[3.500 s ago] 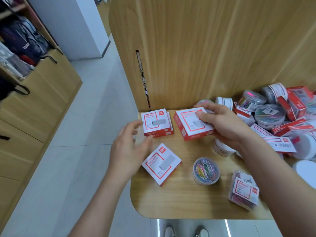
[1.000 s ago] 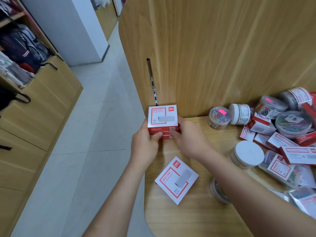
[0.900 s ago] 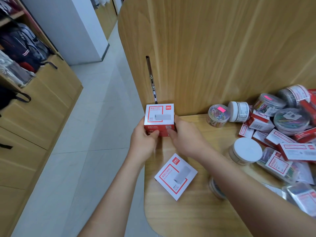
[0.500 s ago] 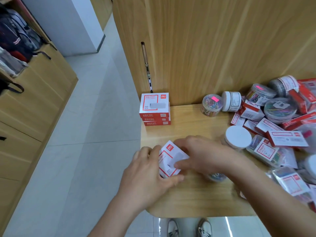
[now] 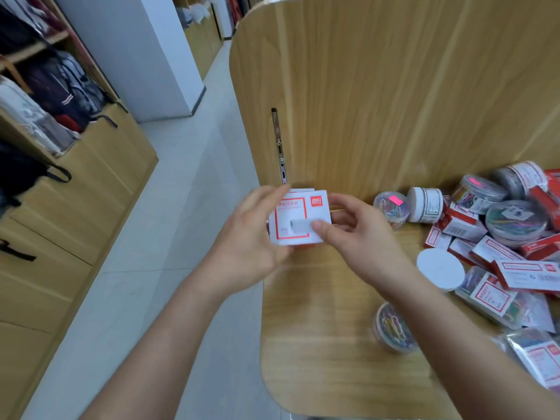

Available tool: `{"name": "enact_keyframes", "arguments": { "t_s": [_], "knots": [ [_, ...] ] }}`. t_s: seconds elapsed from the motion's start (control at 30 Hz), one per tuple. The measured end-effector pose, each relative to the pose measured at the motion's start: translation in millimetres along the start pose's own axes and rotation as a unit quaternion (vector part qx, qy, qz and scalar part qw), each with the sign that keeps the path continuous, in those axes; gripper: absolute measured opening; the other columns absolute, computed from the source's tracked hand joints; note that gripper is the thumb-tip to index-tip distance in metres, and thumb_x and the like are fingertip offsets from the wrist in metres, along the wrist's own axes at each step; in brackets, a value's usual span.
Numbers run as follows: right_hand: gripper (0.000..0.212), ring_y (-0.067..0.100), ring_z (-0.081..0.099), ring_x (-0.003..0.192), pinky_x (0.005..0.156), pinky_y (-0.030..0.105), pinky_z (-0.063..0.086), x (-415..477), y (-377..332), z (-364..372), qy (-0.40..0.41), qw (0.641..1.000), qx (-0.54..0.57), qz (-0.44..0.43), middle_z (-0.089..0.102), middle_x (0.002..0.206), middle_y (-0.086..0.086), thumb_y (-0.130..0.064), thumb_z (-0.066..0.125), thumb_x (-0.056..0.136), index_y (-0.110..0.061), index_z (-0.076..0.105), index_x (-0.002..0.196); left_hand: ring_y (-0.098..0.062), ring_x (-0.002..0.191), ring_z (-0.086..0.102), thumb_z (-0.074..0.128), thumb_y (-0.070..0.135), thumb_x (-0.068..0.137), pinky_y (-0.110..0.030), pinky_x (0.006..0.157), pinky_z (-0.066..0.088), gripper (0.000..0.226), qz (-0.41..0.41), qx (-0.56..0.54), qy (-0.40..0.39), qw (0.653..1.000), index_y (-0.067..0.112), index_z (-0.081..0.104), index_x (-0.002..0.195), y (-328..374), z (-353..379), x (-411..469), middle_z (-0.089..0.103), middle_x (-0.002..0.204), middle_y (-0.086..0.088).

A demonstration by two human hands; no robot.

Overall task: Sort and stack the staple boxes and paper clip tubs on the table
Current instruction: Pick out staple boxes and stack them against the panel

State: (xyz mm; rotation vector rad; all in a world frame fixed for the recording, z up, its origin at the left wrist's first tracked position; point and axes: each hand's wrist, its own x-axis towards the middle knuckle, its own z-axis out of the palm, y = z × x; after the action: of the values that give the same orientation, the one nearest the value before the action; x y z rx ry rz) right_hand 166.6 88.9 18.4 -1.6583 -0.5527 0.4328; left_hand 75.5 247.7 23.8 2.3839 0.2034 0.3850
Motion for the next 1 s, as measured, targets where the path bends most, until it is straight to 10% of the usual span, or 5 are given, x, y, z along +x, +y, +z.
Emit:
{"name": "enact_keyframes", "arguments": {
  "t_s": [0.23,0.43,0.7,0.83,1.0],
  "knots": [
    [0.026,-0.009,0.060,0.073,0.066,0.010,0.048,26,15,20,0.070,0.996,-0.042,0.032,0.069,0.093,-0.007,-0.024,0.062,0.090,-0.019,0.061,0.115,-0.006,0.121,0.053,0.067,0.016,0.066,-0.035,0.102,0.044,0.084,-0.179,-0.266,0.012,0.947,0.030,0.035,0.142,-21,17,24,0.053,0.134,0.012],
    [0.052,0.011,0.066,0.100,0.092,0.031,0.049,44,23,25,-0.064,0.977,0.077,0.190,0.068,0.114,-0.003,-0.055,0.045,0.091,-0.019,0.051,0.129,-0.014,0.089,0.069,0.049,0.030,0.097,-0.027,0.076,0.050,0.025,-0.307,-0.415,0.055,0.854,0.017,0.064,0.113,-7,32,33,0.073,0.105,-0.004],
    [0.031,0.003,0.063,0.104,0.095,0.027,0.049,35,29,20,-0.095,0.988,0.077,0.095,0.065,0.116,-0.010,-0.025,0.053,0.096,-0.025,0.047,0.126,-0.016,0.101,0.067,0.053,0.025,0.097,-0.028,0.085,0.052,0.024,-0.234,-0.384,0.071,0.890,0.019,0.061,0.119,-17,43,19,0.071,0.109,0.000],
    [0.092,0.003,0.050,0.120,0.094,0.024,0.050,26,39,0,-0.107,0.985,0.107,0.086,0.046,0.137,-0.005,0.011,0.075,0.070,-0.021,0.029,0.143,-0.015,0.109,0.063,0.067,0.009,0.078,-0.027,0.083,0.052,0.054,-0.148,-0.399,0.083,0.901,0.023,0.052,0.128,-27,51,-11,0.067,0.117,0.004],
    [0.137,0.016,0.045,0.127,0.100,0.043,0.047,22,42,-8,-0.205,0.971,-0.089,0.084,0.031,0.143,-0.004,0.002,0.085,0.058,-0.034,-0.011,0.149,-0.006,0.125,0.050,0.082,0.001,0.067,-0.026,0.088,0.052,0.090,-0.126,-0.359,0.021,0.925,0.037,0.038,0.136,-34,51,-28,0.054,0.130,0.022]
  ]
}}
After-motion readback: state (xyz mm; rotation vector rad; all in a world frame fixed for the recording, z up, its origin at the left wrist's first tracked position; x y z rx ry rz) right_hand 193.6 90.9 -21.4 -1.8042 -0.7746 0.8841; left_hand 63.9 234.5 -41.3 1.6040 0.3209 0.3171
